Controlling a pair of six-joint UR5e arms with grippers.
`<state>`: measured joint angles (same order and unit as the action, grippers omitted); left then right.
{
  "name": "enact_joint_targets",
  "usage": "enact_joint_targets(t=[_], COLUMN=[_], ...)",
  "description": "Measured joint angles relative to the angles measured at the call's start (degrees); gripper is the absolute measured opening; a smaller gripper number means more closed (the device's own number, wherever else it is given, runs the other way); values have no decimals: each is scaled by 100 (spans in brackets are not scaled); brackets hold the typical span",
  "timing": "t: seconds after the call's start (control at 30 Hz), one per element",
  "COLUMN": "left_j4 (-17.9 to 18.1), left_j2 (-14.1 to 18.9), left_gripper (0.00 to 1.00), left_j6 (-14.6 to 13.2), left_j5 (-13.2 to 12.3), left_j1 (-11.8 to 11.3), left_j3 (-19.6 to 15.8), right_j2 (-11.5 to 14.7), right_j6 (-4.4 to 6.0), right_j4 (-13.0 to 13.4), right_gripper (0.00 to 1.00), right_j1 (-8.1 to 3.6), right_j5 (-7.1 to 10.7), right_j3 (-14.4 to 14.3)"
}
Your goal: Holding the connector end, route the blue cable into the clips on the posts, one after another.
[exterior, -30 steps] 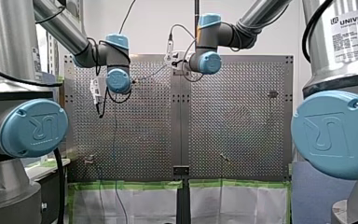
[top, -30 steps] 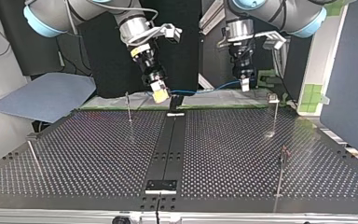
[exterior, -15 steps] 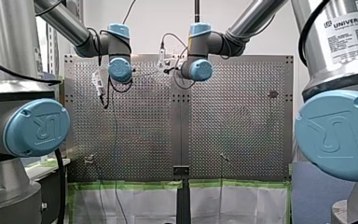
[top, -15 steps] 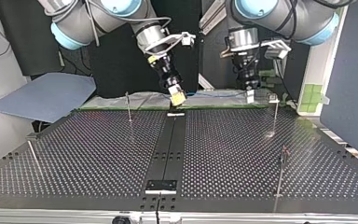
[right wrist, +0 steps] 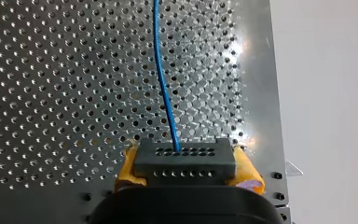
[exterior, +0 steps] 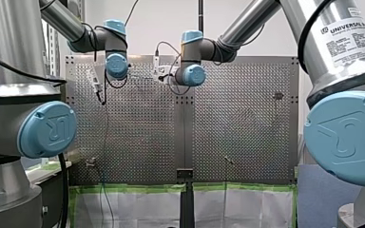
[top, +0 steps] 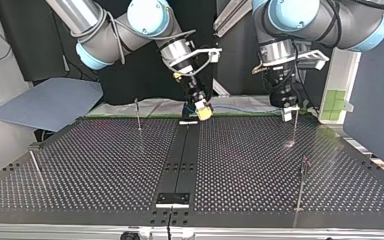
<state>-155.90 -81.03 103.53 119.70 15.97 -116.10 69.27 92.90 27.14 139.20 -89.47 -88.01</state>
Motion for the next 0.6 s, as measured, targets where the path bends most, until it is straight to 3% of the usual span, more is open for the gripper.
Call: enact_joint_targets(t=[0.3,0.6], left_j4=[-43,-298], left_j2=[29,60], left_gripper=[0,0], left_j6=[-124,-129], left_j5=[-79,-86], left_j1=[-157,-272], left_j3=[95,457], right_j2=[-35,-138], right_j6=[13,18], right_j4=[-461,-930], right_gripper=[0,0], right_j1=[6,60], right_j5=[12,70], right_j3=[462,932])
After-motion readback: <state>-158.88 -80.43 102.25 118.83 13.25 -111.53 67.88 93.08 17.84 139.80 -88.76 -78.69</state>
